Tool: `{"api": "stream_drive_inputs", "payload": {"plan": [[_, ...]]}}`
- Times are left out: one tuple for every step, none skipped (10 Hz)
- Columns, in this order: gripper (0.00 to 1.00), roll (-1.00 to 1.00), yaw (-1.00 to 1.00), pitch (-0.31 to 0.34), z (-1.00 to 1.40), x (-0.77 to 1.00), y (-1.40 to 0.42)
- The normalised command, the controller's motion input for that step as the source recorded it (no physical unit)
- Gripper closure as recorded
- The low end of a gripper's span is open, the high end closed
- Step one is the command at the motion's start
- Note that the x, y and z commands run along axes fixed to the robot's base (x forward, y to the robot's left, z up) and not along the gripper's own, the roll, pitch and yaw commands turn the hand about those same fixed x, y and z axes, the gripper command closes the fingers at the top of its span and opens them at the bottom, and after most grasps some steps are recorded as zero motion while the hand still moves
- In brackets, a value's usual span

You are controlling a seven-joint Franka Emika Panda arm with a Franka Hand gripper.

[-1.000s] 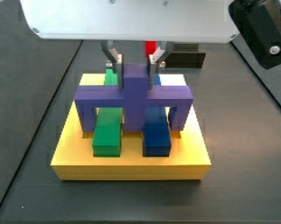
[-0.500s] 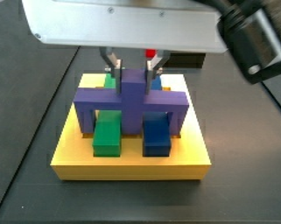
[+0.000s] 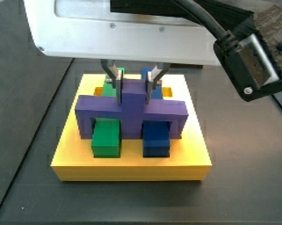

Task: Pick up the purple object. Move up. Move to above the board. Insert the purple object.
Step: Insert the purple object.

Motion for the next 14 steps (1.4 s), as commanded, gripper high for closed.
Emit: {"api": "stream_drive_inputs", "payload": {"plan": [[1.0,0.0,0.0,-0.077,-0.65,0.0,0.07],[1.0,-0.01,0.0,-0.084,-0.57,0.0,0.04],[1.0,0.0,0.0,0.006,-0.24,0.42,-0.12],[1.0,0.0,-0.03,0.0,-0.19,0.51,-0.08],[1.0,-0.1,0.0,0.0,-0.12,0.35,0.0],[1.0,-0.09,0.11,0.0,-0.1,0.09,0.0],[1.0,-0.13,0.03,-0.151,-0.34,-0.07,0.09],[1.0,-0.08,0.0,-0.171,-0.26,-0.07,0.05],[1.0,-0.05,0.0,-0.104,-0.22,-0.03,0.0],[1.0,-0.03,0.0,-0.109,-0.22,-0.03,0.0],[1.0,0.0,0.0,-0.014,-0.08,0.0,0.0],[1.0,-0.01,0.0,-0.023,-0.08,0.0,0.0],[1.0,-0.12,0.02,-0.261,-0.26,-0.15,0.0],[1.0,-0.08,0.0,-0.239,-0.3,-0.14,0.0]]}}
